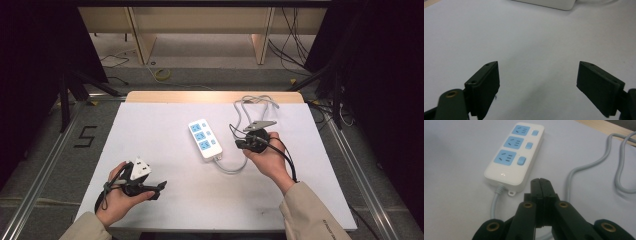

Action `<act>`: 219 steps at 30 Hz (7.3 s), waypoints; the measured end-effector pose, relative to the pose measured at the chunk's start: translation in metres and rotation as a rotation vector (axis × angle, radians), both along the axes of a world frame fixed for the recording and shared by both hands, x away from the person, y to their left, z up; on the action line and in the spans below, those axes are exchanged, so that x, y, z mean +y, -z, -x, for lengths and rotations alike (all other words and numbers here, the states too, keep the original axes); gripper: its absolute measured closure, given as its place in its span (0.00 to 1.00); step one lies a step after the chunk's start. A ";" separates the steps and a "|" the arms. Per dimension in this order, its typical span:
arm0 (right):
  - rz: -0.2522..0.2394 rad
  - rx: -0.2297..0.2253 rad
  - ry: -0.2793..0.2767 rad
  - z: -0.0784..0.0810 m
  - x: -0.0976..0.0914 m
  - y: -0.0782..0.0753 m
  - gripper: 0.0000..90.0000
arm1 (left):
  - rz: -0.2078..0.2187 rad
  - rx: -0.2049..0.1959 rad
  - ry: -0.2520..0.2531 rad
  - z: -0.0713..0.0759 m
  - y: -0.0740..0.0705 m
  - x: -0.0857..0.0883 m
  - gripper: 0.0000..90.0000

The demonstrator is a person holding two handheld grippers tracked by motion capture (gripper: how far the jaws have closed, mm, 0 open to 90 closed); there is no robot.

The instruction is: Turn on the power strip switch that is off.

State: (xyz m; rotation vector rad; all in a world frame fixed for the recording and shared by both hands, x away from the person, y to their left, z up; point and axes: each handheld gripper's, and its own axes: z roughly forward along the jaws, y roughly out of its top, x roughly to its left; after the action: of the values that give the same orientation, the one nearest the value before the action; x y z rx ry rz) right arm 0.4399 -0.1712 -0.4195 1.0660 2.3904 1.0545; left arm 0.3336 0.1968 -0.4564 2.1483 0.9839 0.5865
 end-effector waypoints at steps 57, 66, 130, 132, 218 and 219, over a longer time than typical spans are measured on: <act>0.051 0.032 -0.022 -0.029 0.029 -0.014 1.00 | -0.007 -0.001 -0.001 0.002 0.001 0.002 0.20; 0.061 0.035 -0.026 -0.034 0.034 -0.015 1.00 | -0.005 0.001 -0.003 0.001 0.000 0.002 0.20; 0.119 0.077 -0.073 -0.059 0.086 -0.017 1.00 | -0.004 -0.003 0.010 0.002 0.000 0.000 0.20; 0.123 0.074 -0.079 -0.061 0.088 -0.016 1.00 | -0.004 -0.003 0.010 0.002 0.000 0.000 0.20; 0.278 0.277 -0.033 -0.083 0.108 0.014 1.00 | -0.009 0.000 0.022 0.002 0.000 -0.001 0.21; 0.275 0.276 -0.029 -0.083 0.108 0.014 1.00 | -0.012 -0.002 0.023 0.002 0.000 -0.001 0.21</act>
State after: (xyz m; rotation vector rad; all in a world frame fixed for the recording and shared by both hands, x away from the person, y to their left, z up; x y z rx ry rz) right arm 0.5224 -0.0635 -0.4338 1.1399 2.6750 0.5918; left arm 0.3315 0.1960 -0.4563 2.1660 0.9560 0.5842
